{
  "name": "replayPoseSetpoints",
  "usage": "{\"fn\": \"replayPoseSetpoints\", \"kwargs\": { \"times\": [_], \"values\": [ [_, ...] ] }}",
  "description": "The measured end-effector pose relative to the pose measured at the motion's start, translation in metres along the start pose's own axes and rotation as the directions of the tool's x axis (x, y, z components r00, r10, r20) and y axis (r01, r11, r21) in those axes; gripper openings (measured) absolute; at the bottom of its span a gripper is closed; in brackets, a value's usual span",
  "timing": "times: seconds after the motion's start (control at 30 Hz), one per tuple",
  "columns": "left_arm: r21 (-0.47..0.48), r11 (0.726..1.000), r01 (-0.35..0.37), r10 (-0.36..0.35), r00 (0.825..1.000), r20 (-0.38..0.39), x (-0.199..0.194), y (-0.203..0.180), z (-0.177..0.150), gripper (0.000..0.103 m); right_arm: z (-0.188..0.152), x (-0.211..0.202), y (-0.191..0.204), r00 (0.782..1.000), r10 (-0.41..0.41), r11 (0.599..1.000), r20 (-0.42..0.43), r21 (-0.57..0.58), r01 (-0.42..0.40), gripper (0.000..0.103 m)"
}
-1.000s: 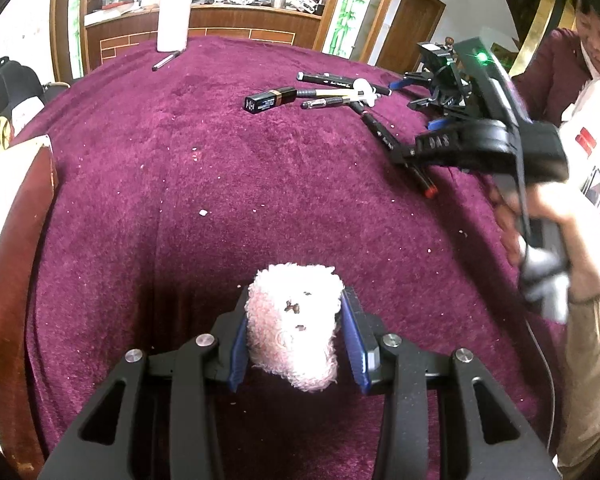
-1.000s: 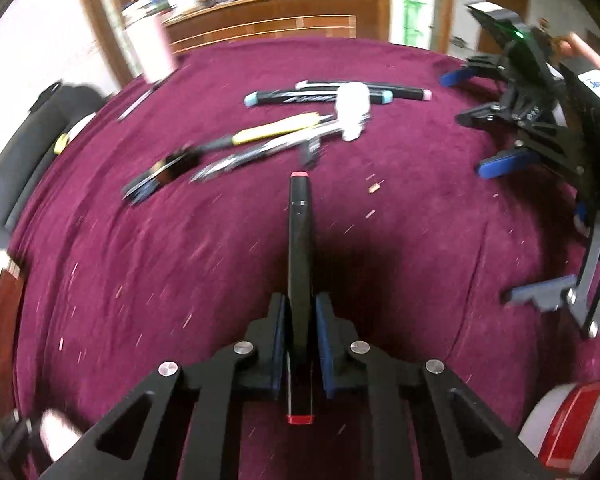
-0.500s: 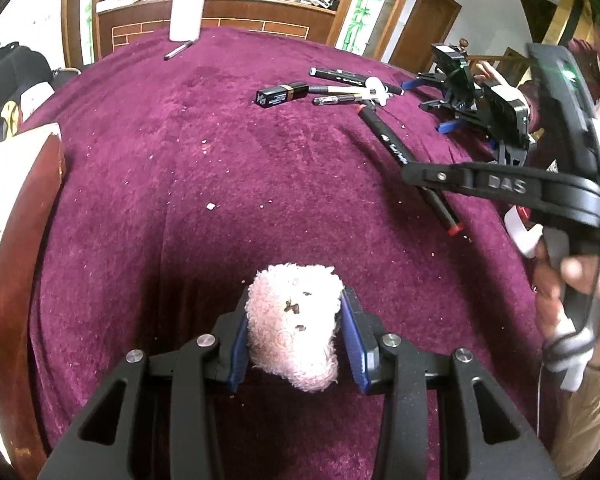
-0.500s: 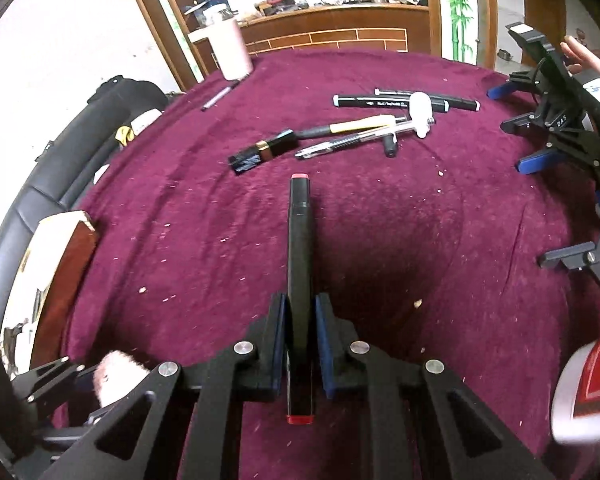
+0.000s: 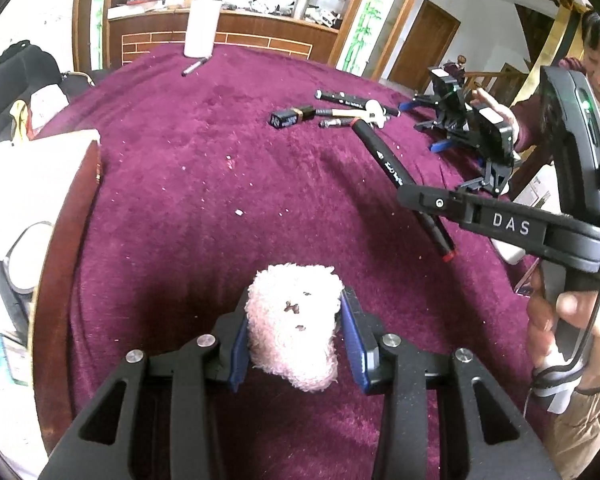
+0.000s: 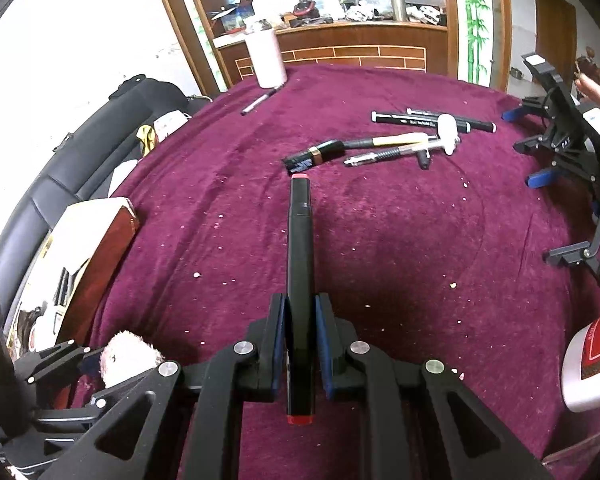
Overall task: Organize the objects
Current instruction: 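Carry the pink puff and red-capped marker over to the white tray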
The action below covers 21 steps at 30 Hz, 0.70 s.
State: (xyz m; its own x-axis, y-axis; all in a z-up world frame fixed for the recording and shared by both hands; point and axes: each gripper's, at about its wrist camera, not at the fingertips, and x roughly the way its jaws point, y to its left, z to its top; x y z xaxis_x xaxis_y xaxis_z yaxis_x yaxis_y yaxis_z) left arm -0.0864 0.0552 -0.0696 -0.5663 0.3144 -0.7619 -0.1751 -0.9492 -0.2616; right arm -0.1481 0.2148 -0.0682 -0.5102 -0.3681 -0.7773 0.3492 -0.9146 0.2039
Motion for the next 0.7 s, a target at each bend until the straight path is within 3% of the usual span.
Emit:
{"fn": "replayPoseSetpoints", "kwargs": {
  "times": [0.7],
  "values": [
    [-0.013, 1.0, -0.002, 0.002, 0.998, 0.056, -0.037, 0.014, 0.004, 0.039, -0.004, -0.014, 0.03, 1.0, 0.02, 0.999, 0.024, -0.034, -0.019, 0.015]
  ]
}}
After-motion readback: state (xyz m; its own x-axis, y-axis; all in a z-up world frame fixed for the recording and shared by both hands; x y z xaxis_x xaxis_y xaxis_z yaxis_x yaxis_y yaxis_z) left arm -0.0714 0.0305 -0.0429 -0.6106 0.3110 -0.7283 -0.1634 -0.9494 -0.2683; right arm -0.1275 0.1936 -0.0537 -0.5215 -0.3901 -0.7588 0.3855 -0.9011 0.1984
